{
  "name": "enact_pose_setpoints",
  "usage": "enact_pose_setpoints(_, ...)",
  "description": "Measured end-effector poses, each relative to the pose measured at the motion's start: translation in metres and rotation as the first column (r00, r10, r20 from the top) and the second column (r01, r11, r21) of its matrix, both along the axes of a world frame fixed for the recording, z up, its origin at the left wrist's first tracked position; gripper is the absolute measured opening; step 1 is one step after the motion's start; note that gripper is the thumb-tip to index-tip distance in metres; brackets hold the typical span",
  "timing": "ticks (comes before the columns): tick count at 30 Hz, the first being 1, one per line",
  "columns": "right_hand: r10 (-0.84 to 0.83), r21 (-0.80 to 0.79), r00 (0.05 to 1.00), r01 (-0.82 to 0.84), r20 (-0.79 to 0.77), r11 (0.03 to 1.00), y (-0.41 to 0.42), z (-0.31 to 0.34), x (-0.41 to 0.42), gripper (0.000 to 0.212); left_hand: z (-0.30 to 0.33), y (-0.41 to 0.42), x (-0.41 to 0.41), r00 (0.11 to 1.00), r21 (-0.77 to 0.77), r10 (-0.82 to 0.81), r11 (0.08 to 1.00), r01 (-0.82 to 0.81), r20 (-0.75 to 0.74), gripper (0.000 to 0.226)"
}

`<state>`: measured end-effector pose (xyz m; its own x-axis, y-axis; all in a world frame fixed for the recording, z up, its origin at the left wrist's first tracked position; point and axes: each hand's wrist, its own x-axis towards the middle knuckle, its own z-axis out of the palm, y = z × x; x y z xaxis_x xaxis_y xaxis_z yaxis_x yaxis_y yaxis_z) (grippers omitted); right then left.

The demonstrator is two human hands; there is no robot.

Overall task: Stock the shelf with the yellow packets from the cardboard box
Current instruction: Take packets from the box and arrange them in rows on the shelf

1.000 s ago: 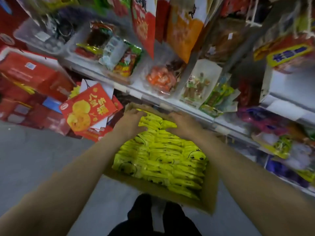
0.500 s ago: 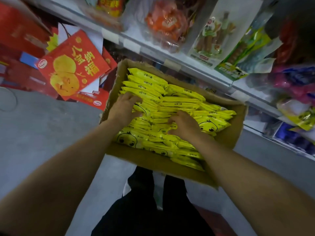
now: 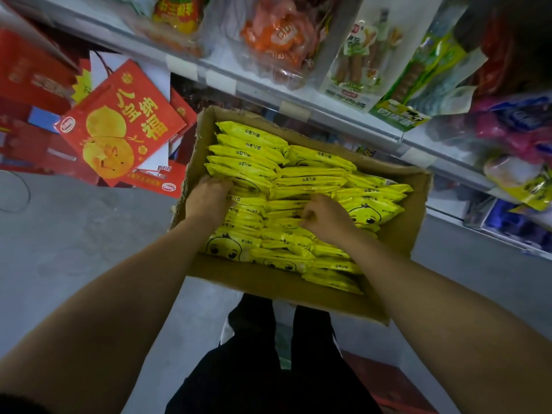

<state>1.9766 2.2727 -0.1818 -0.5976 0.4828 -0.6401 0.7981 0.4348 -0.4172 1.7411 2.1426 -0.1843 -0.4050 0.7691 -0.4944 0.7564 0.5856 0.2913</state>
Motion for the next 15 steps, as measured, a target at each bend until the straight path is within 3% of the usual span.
enact_pose_setpoints(3, -0.138, -0.195, 0.990, 0.128, -0.037, 0.972, 0.009, 0.022, 0.009, 0.016, 0.006, -0.002, 0.003, 0.999, 0.074, 0.004, 0.997, 0.000, -0.052, 0.020)
enact_pose_setpoints(6, -0.378, -0.425, 0.924, 0.321, -0.056, 0.847, 0.014, 0.047, 0.020, 0.011, 0.023, 0.000, 0.005, 0.985, 0.143, 0.142, 0.977, -0.156, 0.101, 0.020)
enact_pose_setpoints(9, -0.638, -0.578, 0.767, 0.490, -0.072, 0.653, 0.014, 0.068, 0.028, 0.016, 0.047, 0.006, 0.006, 0.930, 0.097, 0.222, 0.961, -0.260, 0.294, 0.019)
enact_pose_setpoints(11, -0.745, -0.658, 0.665, 0.541, -0.047, 0.524, 0.016, 0.081, 0.030, 0.016, 0.059, 0.009, 0.005, 0.918, 0.074, 0.209, 0.966, -0.247, 0.337, 0.018)
enact_pose_setpoints(15, -0.874, -0.741, 0.482, 0.564, -0.064, 0.366, 0.018, 0.116, 0.043, 0.011, 0.094, 0.021, 0.009, 0.905, 0.085, 0.178, 0.970, -0.227, 0.386, 0.016)
